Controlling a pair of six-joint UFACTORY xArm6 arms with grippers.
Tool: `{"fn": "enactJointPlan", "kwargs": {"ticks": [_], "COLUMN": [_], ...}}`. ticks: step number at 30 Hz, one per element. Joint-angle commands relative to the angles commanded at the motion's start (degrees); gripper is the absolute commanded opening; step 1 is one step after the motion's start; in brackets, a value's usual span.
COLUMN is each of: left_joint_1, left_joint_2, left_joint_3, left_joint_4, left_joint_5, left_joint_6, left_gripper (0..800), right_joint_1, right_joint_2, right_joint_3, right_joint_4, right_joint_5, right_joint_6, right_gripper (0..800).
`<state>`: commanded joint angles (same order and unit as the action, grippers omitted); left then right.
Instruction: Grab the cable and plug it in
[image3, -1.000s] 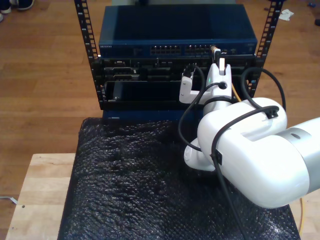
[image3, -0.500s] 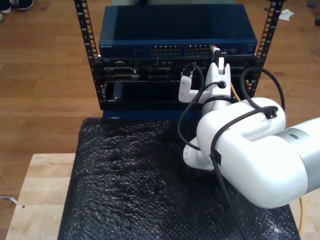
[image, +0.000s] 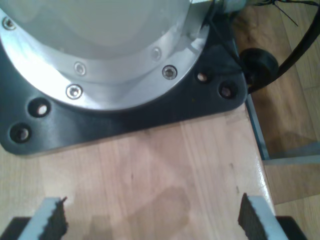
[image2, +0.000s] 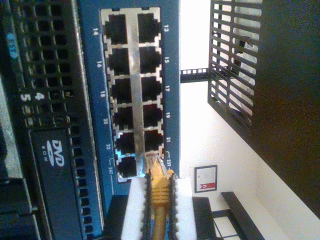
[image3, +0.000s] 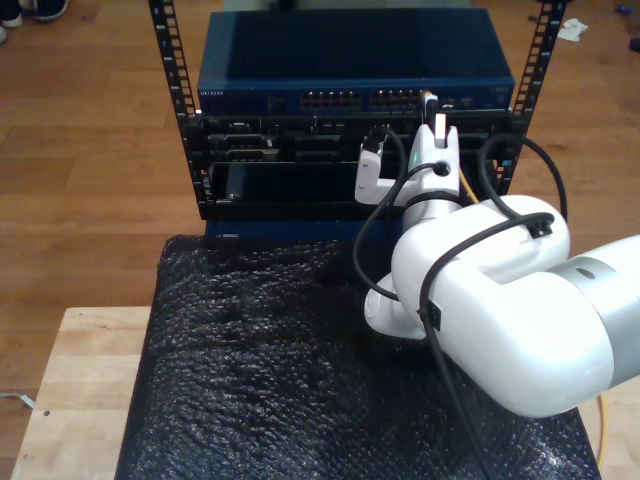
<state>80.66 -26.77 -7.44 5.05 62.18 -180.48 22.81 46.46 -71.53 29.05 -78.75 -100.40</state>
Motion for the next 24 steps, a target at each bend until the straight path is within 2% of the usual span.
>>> {"fn": "enactJointPlan", "kwargs": {"ticks": [24], "left_joint_1": [0.0], "left_joint_2": [0.0], "left_joint_3": [0.0], "left_joint_4": [0.0], "left_joint_5": [0.0], "left_joint_6": [0.0], "left_gripper": [800], "right_joint_1": [-0.2], "right_joint_2": [0.8], "right_joint_3": [-2.0], "right_joint_4": [0.0], "right_joint_5": [0.8], "right_joint_6": [0.0], "right_gripper": [0]}}
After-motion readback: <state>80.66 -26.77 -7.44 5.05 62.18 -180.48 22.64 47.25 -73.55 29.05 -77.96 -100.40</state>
